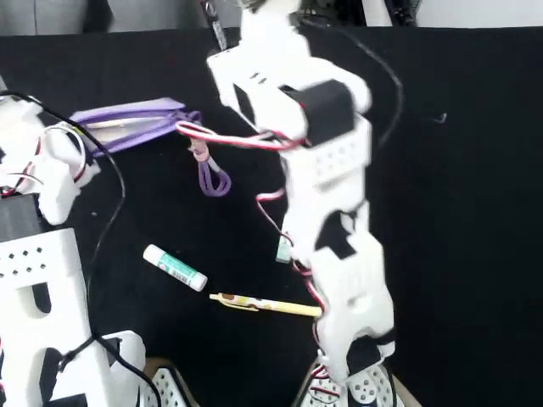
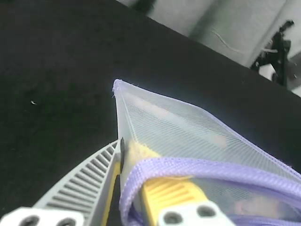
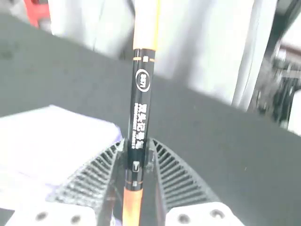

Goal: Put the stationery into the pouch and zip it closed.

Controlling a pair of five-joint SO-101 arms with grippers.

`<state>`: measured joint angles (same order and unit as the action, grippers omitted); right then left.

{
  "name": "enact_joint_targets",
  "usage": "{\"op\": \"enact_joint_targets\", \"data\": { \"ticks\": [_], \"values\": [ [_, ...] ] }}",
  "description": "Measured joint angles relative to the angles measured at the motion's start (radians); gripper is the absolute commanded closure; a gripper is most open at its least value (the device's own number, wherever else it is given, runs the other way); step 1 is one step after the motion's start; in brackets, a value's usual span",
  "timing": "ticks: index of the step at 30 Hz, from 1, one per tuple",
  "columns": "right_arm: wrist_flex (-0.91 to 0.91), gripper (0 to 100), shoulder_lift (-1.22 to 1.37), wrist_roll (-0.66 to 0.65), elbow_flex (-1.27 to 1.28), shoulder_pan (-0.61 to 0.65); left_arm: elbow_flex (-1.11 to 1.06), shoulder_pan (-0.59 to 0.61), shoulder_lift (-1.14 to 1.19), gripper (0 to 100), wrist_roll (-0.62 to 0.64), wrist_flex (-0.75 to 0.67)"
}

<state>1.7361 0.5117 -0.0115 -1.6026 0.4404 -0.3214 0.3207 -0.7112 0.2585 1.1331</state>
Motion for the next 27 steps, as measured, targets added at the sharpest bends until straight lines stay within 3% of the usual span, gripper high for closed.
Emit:
{"op": "enact_joint_targets", "data": {
  "ticks": [15, 27],
  "values": [
    [-0.04, 98.7, -0.632, 0.0, 0.605, 0.057, 0.031, -0.117, 0.0, 97, -0.028, 0.081],
    [-0.545, 98.7, -0.783, 0.002, 1.26, 0.072, 0.031, -0.157, 0.0, 97, -0.029, 0.091]
  ]
}}
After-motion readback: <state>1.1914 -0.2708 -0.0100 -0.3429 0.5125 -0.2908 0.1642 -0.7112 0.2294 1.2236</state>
